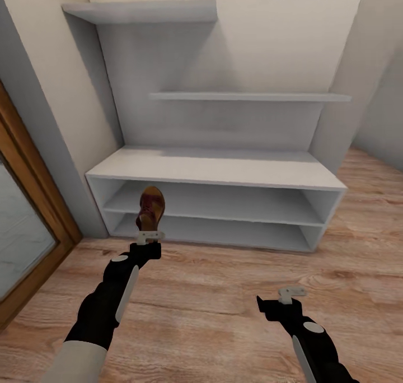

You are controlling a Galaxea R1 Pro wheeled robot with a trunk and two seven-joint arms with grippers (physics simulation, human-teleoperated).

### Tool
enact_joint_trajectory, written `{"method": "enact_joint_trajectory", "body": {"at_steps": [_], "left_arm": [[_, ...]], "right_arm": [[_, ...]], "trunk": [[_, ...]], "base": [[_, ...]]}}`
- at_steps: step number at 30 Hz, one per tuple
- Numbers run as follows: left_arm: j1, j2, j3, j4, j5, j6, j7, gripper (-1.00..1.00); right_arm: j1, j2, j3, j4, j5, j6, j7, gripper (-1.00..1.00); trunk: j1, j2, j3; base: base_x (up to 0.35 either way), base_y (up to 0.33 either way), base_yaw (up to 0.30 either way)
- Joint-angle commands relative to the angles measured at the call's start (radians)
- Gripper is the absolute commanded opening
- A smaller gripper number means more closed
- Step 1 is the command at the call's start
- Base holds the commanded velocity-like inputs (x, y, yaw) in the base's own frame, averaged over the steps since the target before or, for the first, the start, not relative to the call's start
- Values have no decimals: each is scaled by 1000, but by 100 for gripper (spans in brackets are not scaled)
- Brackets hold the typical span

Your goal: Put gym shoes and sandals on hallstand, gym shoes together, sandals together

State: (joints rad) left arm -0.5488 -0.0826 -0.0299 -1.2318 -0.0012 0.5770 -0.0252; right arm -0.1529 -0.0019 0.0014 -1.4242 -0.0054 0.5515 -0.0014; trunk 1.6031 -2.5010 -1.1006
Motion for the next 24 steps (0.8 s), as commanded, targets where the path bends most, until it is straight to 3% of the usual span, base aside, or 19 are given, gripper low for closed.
{"method": "enact_joint_trajectory", "body": {"at_steps": [1, 9, 13, 17, 19, 24], "left_arm": [[0, 0, 1, -2, -3, 6, -6, -100], [9, 0, 2, -2, -5, -19, -10, -100], [62, 0, 1, -1, -5, -240, -12, -100], [95, 0, 1, 0, -4, -376, -11, -100], [102, 0, 1, 0, -3, -409, -10, -100], [104, 0, 1, 0, -5, -418, -10, -100]], "right_arm": [[-1, 0, 0, -1, 0, 5, 0, 100], [-1, 0, 0, -2, 0, 5, 0, 100], [-1, 0, 0, -2, 0, 5, 0, 100], [-1, 0, 0, -2, 0, 5, 0, 100], [-1, 0, 0, -2, -1, 5, 0, 100], [-1, 0, 0, -2, -1, 5, 0, 100]], "trunk": [[0, 0, -1], [0, 0, -1], [0, 0, -1], [0, 0, -1], [0, 0, -1], [0, 0, -1]], "base": [[-58, 0, -291], [-6, 0, -80], [0, 0, -2], [0, 0, 0], [0, 0, -32], [0, 0, -202]]}}
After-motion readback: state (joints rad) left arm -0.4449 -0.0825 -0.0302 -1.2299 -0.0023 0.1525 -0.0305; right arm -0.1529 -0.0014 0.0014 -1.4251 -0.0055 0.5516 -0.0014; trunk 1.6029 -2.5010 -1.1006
